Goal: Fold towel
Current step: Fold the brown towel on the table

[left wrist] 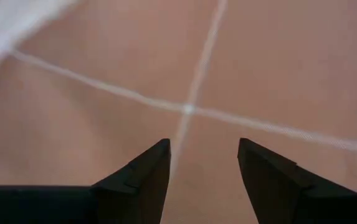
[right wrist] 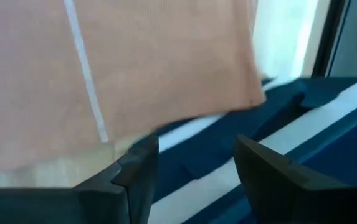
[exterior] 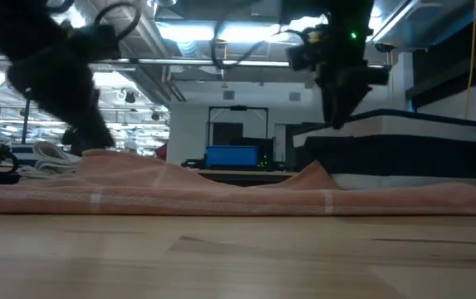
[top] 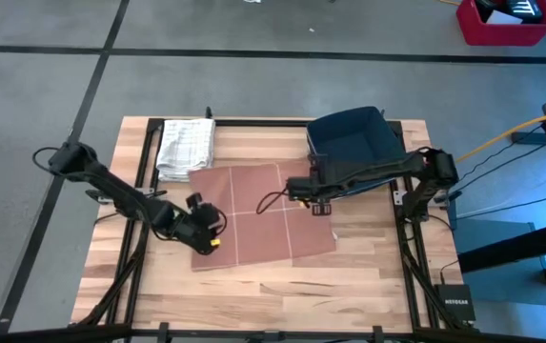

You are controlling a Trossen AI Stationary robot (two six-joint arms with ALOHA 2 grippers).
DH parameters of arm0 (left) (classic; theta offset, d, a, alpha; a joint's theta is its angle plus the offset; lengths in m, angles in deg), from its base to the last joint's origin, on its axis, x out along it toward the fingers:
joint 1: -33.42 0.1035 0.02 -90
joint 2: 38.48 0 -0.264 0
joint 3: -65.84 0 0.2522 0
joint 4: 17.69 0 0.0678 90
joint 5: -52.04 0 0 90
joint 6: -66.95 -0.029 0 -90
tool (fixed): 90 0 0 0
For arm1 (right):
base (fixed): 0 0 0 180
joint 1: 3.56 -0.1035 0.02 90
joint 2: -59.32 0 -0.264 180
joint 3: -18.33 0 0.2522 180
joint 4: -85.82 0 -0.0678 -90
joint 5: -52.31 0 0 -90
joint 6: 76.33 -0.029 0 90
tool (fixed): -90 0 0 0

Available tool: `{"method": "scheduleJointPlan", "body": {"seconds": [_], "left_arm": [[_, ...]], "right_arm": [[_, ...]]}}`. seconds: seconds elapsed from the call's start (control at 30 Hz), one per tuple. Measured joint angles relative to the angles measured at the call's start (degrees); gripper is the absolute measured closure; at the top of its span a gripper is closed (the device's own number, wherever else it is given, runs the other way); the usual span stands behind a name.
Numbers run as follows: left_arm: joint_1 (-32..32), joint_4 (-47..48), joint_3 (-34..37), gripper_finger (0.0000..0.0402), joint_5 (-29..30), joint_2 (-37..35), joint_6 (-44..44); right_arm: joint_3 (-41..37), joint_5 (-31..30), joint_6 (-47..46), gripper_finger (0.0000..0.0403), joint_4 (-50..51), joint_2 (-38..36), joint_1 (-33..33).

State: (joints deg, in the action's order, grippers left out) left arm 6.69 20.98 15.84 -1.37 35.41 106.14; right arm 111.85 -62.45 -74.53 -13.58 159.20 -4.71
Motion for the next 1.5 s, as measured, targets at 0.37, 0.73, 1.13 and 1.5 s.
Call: {"method": "scheduleJointPlan", "body": {"seconds": [0.37,0.73,1.13,1.5], "left_arm": [[-5.0,-8.2,9.9,0.0221,-10.5,4.3,10.5],[-10.9,-7.9,11.1,0.0221,-10.5,4.9,17.4],[-12.6,-3.5,5.2,0.0221,-14.3,4.6,12.1],[-12.1,14.4,-7.4,0.0221,-12.7,2.6,12.6]], "right_arm": [[-8.5,-7.2,5.8,0.0219,-2.0,-0.5,1.6],[-8.6,-12.1,6.9,0.0221,-12.6,-0.5,11.3],[3.8,1.8,1.6,0.0221,-6.1,-3.2,6.1],[-2.6,11.6,-2.5,0.0221,-18.3,-7.1,-11.8]]}}
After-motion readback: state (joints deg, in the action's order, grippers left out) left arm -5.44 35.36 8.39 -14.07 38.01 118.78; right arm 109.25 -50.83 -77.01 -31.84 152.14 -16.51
